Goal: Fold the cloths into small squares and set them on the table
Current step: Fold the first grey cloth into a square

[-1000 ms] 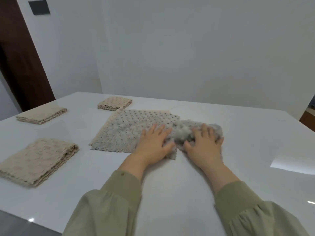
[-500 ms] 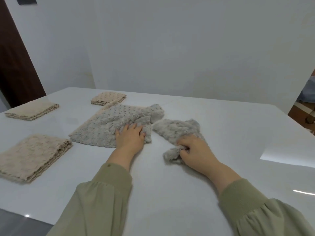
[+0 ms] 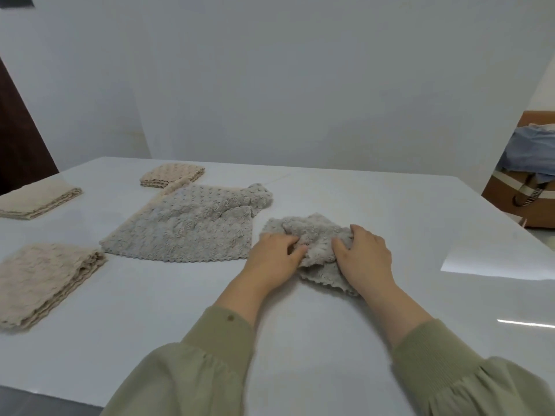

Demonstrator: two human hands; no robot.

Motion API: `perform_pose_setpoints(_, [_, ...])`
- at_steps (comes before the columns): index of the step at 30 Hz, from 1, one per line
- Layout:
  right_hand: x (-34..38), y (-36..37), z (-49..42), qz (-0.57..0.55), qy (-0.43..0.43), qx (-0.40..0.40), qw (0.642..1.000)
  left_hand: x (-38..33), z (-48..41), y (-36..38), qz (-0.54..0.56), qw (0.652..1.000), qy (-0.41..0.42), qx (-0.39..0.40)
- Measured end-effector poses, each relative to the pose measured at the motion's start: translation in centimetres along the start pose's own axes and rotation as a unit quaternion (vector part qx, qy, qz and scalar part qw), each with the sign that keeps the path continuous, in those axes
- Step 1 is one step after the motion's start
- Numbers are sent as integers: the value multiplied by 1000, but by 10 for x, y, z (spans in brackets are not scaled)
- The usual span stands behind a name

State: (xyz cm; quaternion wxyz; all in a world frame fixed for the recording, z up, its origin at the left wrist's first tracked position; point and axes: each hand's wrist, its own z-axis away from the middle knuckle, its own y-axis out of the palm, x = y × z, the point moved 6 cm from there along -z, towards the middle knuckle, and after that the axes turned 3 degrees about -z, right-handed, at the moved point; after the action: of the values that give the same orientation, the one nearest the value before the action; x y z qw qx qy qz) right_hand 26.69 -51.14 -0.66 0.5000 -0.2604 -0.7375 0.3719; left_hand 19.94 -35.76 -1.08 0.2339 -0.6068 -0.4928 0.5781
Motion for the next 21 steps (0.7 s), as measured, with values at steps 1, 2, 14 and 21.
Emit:
perform_pose_setpoints(1, [-5,-1,-4,-1,29,11,1000,-5,-3,5,23,1000,-5,5])
perform_pose_setpoints(2, [-10,-2,-7,-4,53,23,998,-12,-5,10,49,999,-8,12])
perform_pose_setpoints(14, [50,-42,36,-284,-359,-138,878,27,-18,-23,390,891,-148,-180])
perform_pose_setpoints(21, [24,-23,14,-134,-189,-65,971,49,-4,-42,446,856,-227,-132])
